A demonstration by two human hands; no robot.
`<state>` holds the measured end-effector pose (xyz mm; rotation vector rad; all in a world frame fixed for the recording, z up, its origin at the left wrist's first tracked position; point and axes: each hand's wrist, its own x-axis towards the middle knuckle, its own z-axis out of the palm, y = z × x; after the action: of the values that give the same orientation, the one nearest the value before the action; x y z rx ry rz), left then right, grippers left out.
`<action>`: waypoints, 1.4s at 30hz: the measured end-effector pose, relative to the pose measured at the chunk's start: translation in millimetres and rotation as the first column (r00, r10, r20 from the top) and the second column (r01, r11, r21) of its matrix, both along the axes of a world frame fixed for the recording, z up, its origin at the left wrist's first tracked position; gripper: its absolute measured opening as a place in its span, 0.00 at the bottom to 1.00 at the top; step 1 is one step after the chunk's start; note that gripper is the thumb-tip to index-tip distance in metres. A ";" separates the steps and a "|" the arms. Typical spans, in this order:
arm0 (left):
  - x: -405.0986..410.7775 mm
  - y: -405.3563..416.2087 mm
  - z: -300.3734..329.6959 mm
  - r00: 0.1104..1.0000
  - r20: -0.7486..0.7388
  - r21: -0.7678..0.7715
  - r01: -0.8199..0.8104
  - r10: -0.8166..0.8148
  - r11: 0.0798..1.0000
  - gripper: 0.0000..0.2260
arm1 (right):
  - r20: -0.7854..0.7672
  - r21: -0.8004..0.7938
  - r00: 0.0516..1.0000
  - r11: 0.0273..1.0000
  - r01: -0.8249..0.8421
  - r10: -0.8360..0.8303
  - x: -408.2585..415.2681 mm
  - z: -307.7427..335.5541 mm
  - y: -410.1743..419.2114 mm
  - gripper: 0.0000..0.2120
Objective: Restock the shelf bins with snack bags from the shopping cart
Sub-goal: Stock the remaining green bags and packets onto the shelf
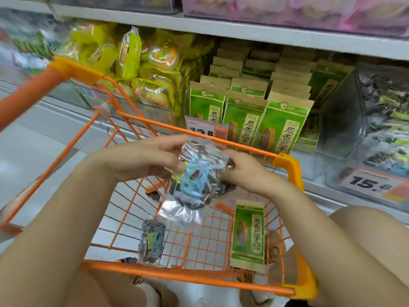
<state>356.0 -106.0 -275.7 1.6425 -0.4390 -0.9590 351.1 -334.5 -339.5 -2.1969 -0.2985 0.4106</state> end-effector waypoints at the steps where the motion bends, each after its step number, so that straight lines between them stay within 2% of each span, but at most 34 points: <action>1: -2.0 5.1 3.1 0.994 -0.012 -0.137 -0.108 0.107 0.985 0.24 | -0.028 0.135 0.999 0.991 0.021 -0.017 -0.9 2.0 0.6 0.17; 3: -2.1 11.9 -0.8 0.959 -0.103 -0.355 -0.283 0.264 0.891 0.28 | -0.080 0.332 0.995 0.940 0.078 -0.054 -4.7 7.0 1.5 0.10; 4: -0.6 13.6 -5.2 0.930 -0.162 -0.418 -0.367 0.329 0.831 0.32 | -0.074 0.386 0.994 0.916 0.105 -0.083 -7.4 9.3 2.6 0.08; 6: 3.6 14.1 -11.5 0.853 -0.262 -0.466 -0.522 0.452 0.715 0.37 | -0.032 0.457 0.985 0.874 0.164 -0.168 -10.5 11.5 4.4 0.12; 9: 6.7 12.2 -14.8 0.752 -0.337 -0.513 -0.651 0.566 0.560 0.31 | 0.078 0.523 0.952 0.825 0.213 -0.295 -13.8 13.1 6.5 0.12; 11: 7.1 11.3 -14.8 0.717 -0.354 -0.518 -0.685 0.601 0.512 0.26 | 0.123 0.518 0.909 0.807 0.283 -0.397 -13.0 12.1 6.3 0.14; 13: 5.9 10.9 -15.9 0.720 -0.362 -0.518 -0.683 0.592 0.515 0.27 | 0.134 0.512 0.879 0.791 0.334 -0.458 -11.4 11.3 4.9 0.22; 17: 1.7 8.7 -16.4 0.726 -0.417 -0.523 -0.684 0.547 0.509 0.27 | 0.165 0.503 0.873 0.800 0.326 -0.460 -11.5 11.9 6.3 0.24; 20: 0.1 7.3 -17.5 0.705 -0.421 -0.519 -0.703 0.571 0.485 0.23 | 0.166 0.498 0.887 0.813 0.302 -0.431 -14.5 12.0 8.1 0.28; 26: -0.4 8.3 -19.8 0.648 -0.398 -0.483 -0.750 0.649 0.452 0.17 | 0.135 0.485 0.893 0.814 0.318 -0.430 -16.1 13.4 8.9 0.21; 30: -3.0 -1.5 -23.1 0.691 -0.357 -0.453 -0.716 0.629 0.530 0.17 | 0.137 0.479 0.896 0.820 0.314 -0.422 -17.0 14.7 8.7 0.20; 35: -3.1 -15.7 -32.5 0.753 -0.247 -0.372 -0.654 0.610 0.658 0.18 | 0.138 0.535 0.896 0.793 0.292 -0.423 -14.5 9.3 4.8 0.20; 38: -4.7 -17.7 -32.5 0.778 -0.057 -0.275 -0.615 0.626 0.739 0.21 | 0.137 0.582 0.871 0.750 0.314 -0.472 -12.6 8.2 1.9 0.25; 42: -12.0 -27.0 -33.7 0.774 0.168 -0.184 -0.583 0.610 0.791 0.24 | 0.154 0.590 0.853 0.739 0.325 -0.498 -12.2 6.7 2.5 0.26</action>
<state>344.0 -133.0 -309.4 1.6289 -0.0899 -0.2627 339.0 -332.0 -332.8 -1.6722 -0.0576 -0.2551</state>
